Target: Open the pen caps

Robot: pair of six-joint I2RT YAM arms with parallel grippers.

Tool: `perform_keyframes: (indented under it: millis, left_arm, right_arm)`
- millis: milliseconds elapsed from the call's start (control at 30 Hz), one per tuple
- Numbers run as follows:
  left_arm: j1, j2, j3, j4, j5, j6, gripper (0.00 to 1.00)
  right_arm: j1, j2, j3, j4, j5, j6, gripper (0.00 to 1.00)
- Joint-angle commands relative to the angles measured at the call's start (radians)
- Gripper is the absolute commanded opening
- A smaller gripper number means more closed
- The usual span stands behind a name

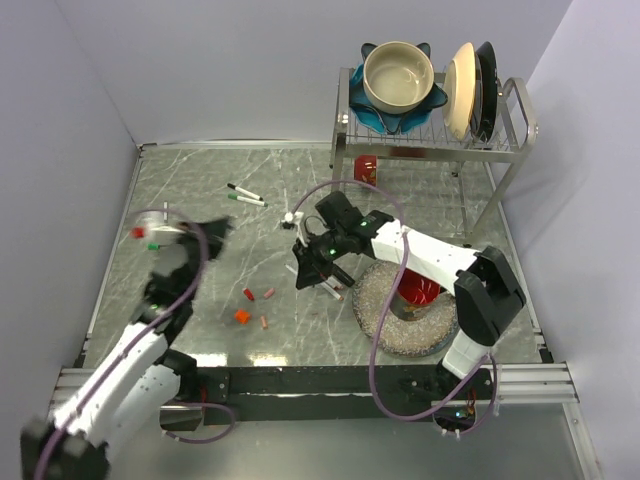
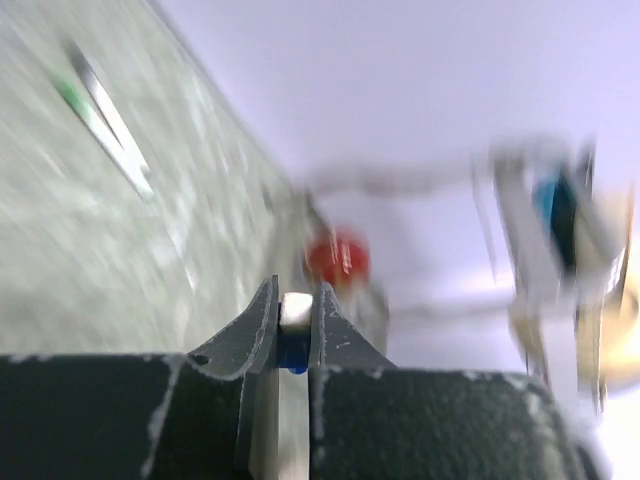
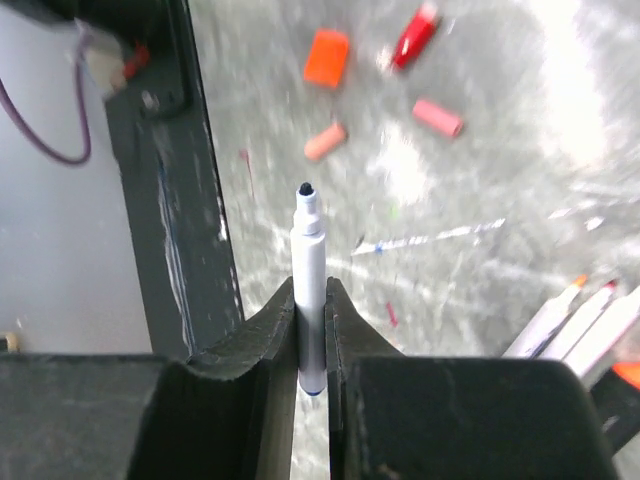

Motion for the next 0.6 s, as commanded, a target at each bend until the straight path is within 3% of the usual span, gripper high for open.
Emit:
perform_keyframes:
  millis: [0,167,567]
  left_arm:
    - [0.166,-0.021,0.024,-0.186,0.05,0.057,0.01]
    - [0.167,-0.061,-0.039,-0.14,0.121,0.074,0.01]
    - [0.167,-0.081,-0.11,-0.221,0.242,0.125,0.01]
  right_arm:
    - [0.051,0.029,0.034,-0.102,0.092,-0.072,0.0]
    - [0.049,0.039,0.025,-0.08,0.252,-0.069,0.0]
    - [0.043,0.111,0.048,-0.083,0.667,-0.092,0.0]
